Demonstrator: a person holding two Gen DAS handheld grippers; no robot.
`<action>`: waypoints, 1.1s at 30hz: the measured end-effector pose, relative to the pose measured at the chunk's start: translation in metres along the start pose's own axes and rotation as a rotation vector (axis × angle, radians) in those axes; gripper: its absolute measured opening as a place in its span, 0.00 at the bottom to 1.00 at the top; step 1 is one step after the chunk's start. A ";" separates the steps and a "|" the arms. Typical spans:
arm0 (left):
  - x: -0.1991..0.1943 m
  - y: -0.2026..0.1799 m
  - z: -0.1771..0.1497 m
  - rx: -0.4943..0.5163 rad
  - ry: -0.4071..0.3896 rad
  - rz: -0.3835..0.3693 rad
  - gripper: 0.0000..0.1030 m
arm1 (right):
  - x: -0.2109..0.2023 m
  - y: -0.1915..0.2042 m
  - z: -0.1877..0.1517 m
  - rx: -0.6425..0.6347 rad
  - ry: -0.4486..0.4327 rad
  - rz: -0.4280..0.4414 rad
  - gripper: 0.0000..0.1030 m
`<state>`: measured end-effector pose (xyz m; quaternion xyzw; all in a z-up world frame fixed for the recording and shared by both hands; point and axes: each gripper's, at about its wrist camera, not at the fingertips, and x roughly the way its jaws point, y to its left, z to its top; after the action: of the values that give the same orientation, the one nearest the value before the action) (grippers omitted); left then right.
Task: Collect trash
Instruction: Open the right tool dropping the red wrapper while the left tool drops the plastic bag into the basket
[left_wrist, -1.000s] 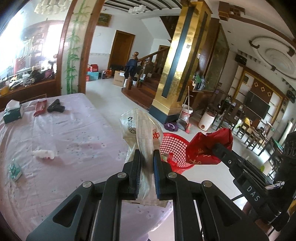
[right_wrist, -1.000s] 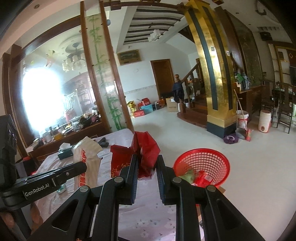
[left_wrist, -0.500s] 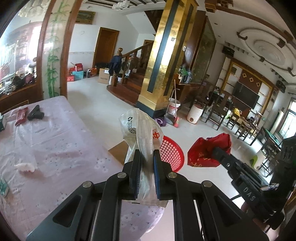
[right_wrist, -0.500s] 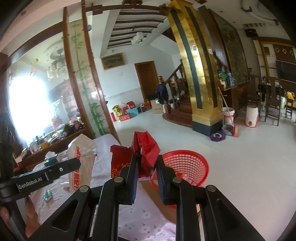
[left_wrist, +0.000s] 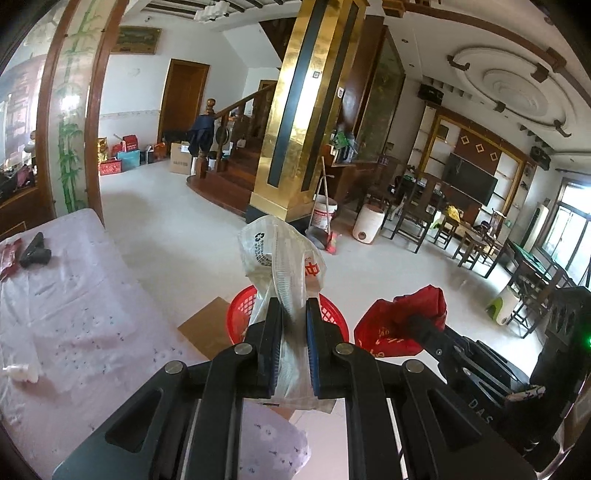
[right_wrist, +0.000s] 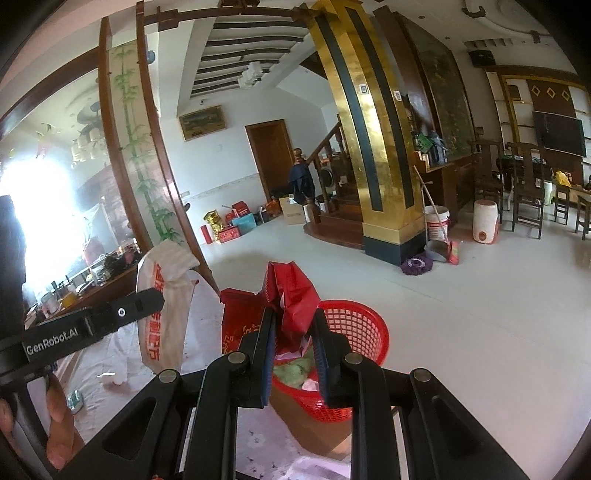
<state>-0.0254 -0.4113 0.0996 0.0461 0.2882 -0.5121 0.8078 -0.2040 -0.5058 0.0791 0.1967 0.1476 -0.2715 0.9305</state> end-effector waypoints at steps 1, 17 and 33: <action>0.003 0.000 0.001 0.001 0.001 -0.002 0.11 | 0.003 -0.002 0.002 0.000 0.002 -0.005 0.19; 0.045 -0.004 0.013 -0.006 0.035 -0.030 0.12 | 0.025 -0.024 0.008 0.032 0.005 -0.053 0.19; 0.105 0.000 0.017 -0.004 0.106 -0.022 0.12 | 0.077 -0.027 0.006 0.045 0.075 -0.085 0.20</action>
<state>0.0141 -0.5019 0.0603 0.0685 0.3323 -0.5173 0.7857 -0.1564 -0.5641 0.0472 0.2213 0.1846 -0.3065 0.9072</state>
